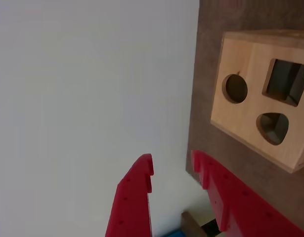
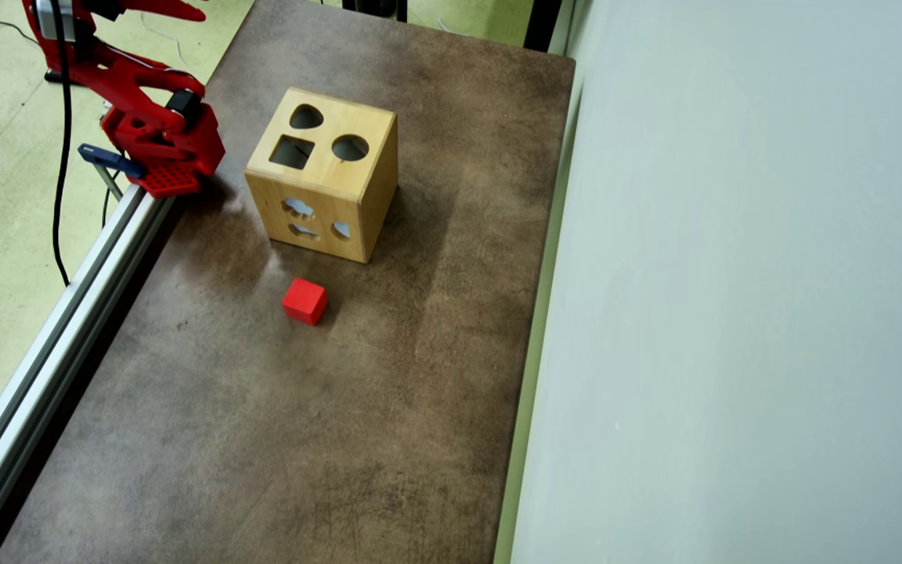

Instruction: Pick and place the red cube on the square hole

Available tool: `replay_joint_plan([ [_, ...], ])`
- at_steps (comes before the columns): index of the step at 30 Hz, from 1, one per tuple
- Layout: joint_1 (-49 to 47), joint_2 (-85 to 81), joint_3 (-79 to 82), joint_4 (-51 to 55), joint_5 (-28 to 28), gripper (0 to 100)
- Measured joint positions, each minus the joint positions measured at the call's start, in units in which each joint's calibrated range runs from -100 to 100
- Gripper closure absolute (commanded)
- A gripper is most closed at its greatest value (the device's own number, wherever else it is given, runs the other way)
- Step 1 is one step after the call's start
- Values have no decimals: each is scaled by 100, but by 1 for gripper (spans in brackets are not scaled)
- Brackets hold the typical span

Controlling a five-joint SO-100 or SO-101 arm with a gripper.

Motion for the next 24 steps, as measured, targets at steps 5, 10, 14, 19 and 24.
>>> replay_joint_plan([
  [5, 812, 551, 0, 0, 640, 87],
  [10, 1646, 1390, 0, 0, 879, 87],
  [14, 2206, 2034, 0, 0, 928, 87],
  [19, 2709, 2780, 0, 0, 1221, 87],
  [24, 3255, 3517, 0, 0, 1465, 87],
])
